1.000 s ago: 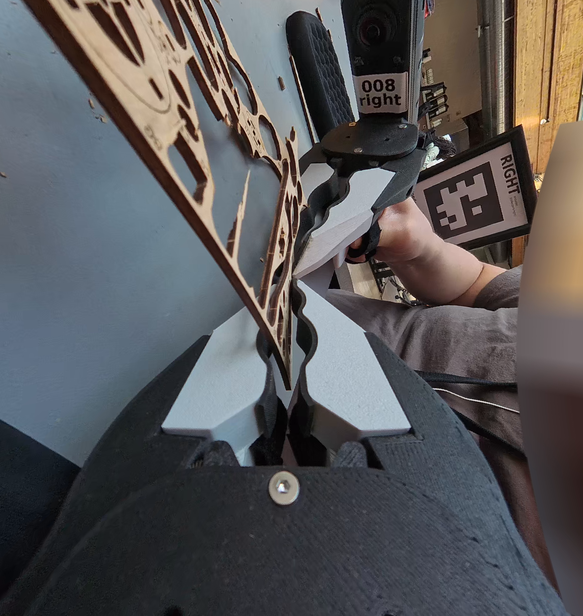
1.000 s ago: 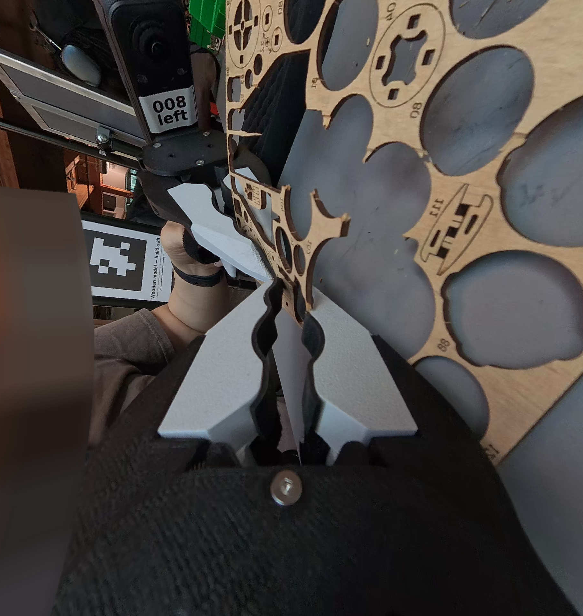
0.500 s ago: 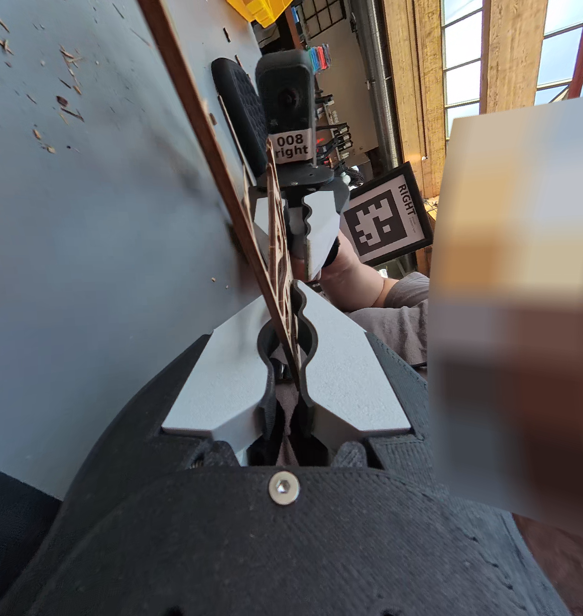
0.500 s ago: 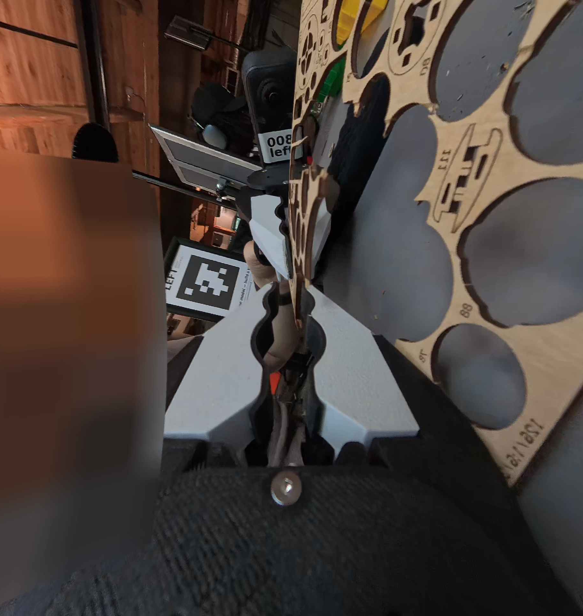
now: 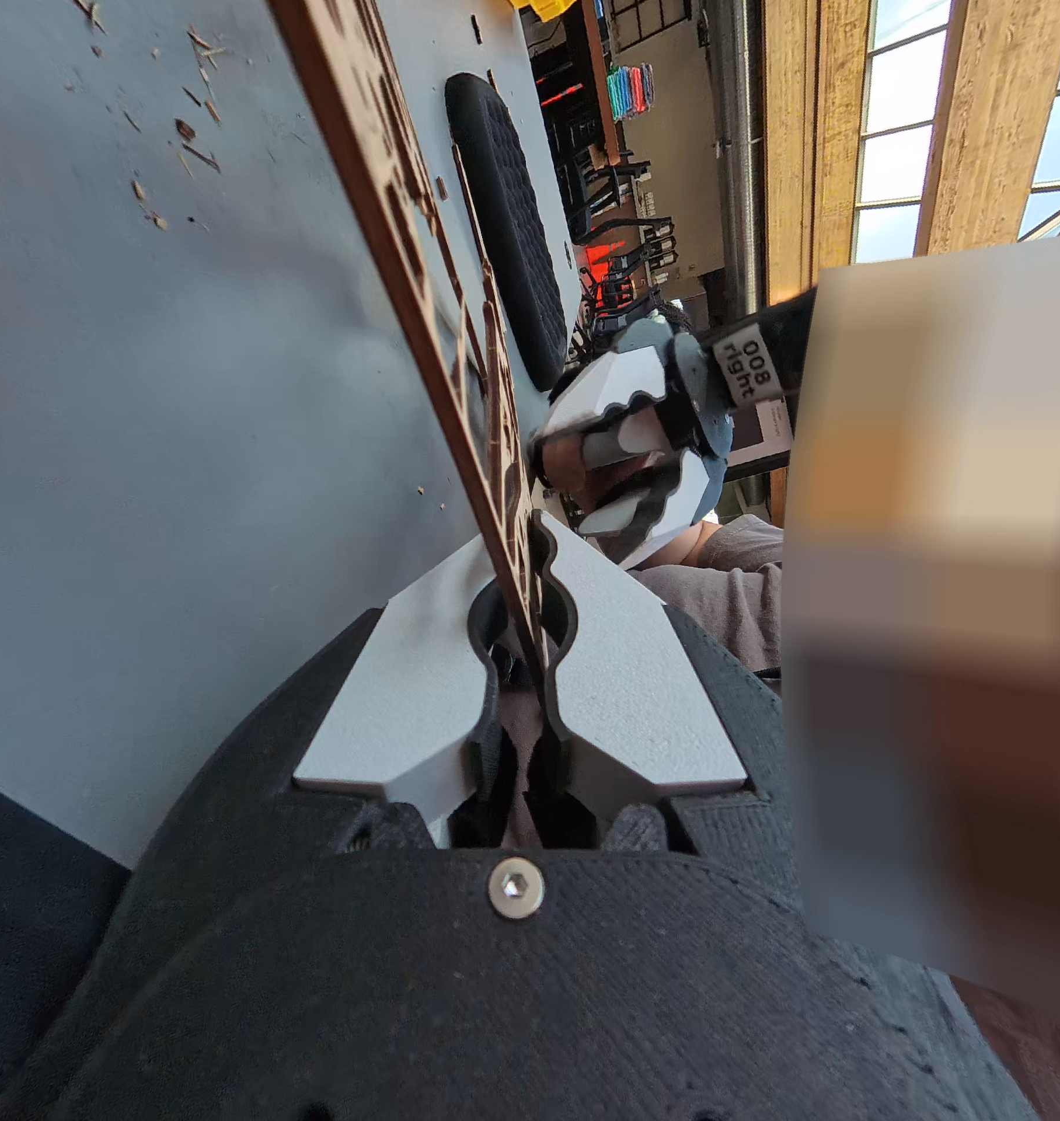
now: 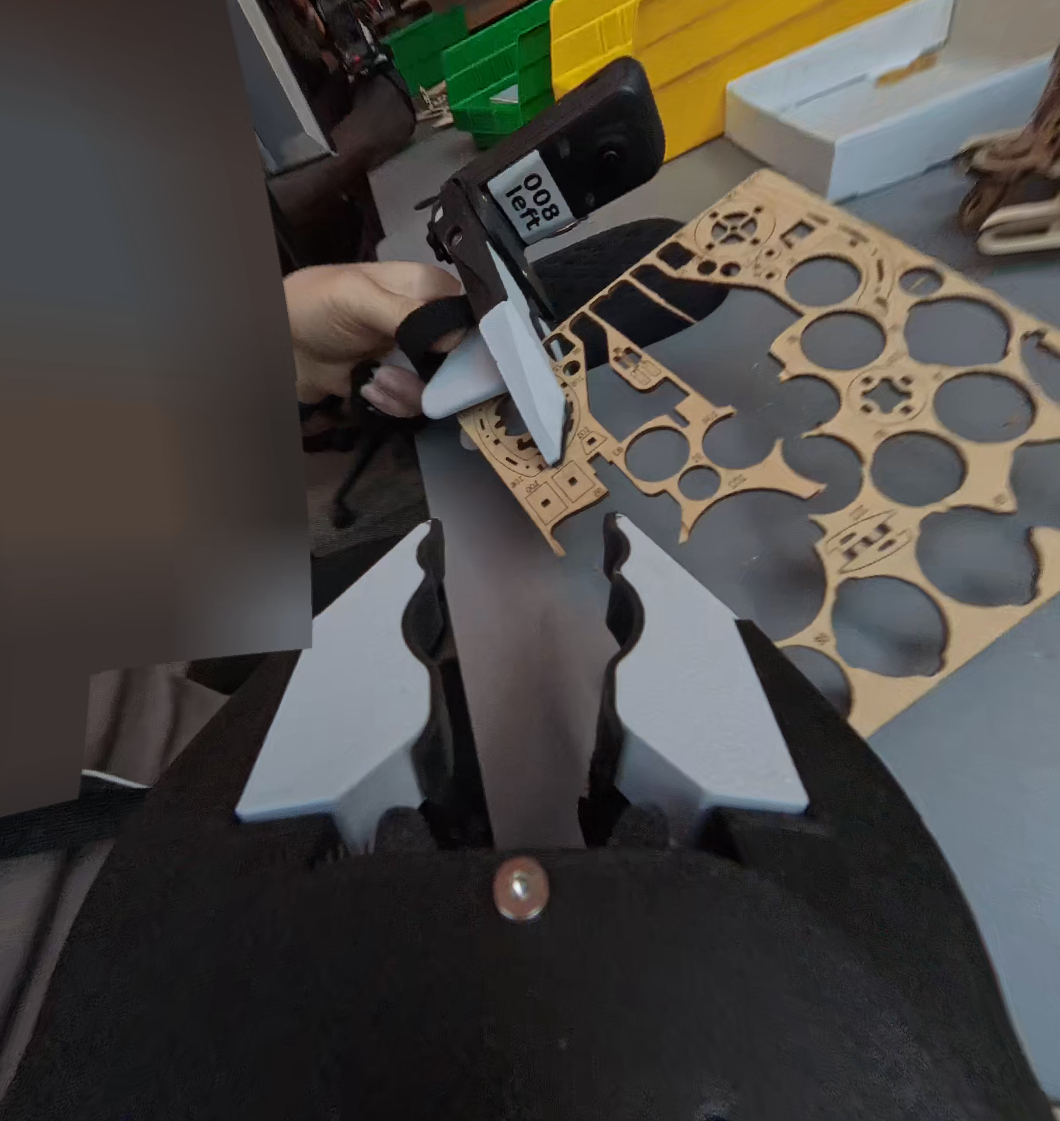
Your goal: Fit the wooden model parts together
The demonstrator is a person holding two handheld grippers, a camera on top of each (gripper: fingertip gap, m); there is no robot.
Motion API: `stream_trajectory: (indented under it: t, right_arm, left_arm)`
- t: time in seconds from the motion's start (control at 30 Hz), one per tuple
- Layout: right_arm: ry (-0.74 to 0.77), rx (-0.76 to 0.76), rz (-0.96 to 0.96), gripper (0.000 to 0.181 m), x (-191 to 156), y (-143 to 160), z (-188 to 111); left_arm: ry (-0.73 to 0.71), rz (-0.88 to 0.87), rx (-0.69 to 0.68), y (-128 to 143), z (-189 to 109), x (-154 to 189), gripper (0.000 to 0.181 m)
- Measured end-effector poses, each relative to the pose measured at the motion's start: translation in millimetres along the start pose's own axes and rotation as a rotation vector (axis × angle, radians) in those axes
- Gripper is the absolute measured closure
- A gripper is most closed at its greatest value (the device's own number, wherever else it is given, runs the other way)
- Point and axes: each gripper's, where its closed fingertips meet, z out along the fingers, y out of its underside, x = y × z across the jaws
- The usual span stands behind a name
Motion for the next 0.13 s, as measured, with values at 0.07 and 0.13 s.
stream_trajectory:
  t: [0.07,0.13]
  right_arm:
    - [0.114,0.000,-0.307,0.115,2.4,-4.0,-1.5]
    - [0.190,-0.037,-0.537,0.111,3.8,-3.5,3.6]
  left_arm:
    - [-0.007,-0.015,-0.004,-0.2,0.4,-1.2,0.180]
    - [-0.009,-0.034,-0.002,-1.3,0.6,-1.3,0.180]
